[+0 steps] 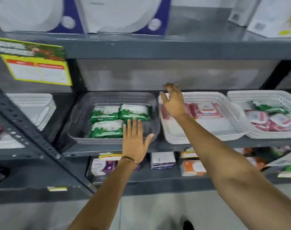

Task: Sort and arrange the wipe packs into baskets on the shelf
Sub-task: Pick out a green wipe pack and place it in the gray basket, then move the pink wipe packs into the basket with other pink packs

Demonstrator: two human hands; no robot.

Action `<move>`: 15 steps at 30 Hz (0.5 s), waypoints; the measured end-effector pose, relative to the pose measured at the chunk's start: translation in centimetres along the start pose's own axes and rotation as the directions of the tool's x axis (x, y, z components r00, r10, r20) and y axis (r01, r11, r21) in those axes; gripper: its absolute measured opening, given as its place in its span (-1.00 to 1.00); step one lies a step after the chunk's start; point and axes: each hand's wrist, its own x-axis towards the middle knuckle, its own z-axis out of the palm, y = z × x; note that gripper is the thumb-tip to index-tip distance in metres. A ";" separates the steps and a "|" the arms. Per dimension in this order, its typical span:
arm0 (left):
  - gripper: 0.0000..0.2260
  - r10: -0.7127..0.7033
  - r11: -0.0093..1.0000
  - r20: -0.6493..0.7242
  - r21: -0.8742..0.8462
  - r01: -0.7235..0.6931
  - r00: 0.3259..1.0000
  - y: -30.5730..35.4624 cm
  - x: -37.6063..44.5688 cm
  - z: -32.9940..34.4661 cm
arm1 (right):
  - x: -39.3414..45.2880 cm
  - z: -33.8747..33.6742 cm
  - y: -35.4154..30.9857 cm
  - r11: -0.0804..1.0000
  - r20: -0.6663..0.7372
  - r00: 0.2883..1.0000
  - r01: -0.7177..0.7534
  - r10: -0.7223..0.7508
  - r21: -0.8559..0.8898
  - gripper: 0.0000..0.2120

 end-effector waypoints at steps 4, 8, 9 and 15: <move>-0.25 0.129 0.989 -0.001 -0.067 -0.129 0.992 9.0 2.3 2.4 | -0.1 -7.8 8.8 0.986 -0.158 0.982 -0.120 0.100 -0.118 -0.71; -0.24 0.174 0.979 0.002 -0.112 -0.173 0.985 17.9 3.4 5.5 | -0.9 -14.7 17.6 0.949 -0.181 0.965 -0.229 0.191 -0.215 -0.69; -0.23 0.182 0.979 0.012 -0.100 -0.180 0.983 19.9 3.7 6.3 | -1.0 -16.0 19.4 0.942 -0.179 0.963 -0.240 0.201 -0.235 -0.69; -0.39 0.187 0.980 0.081 -0.091 -0.179 0.979 31.8 6.2 10.8 | -1.2 -23.2 30.0 0.865 -0.067 0.948 -0.311 0.311 -0.395 -0.64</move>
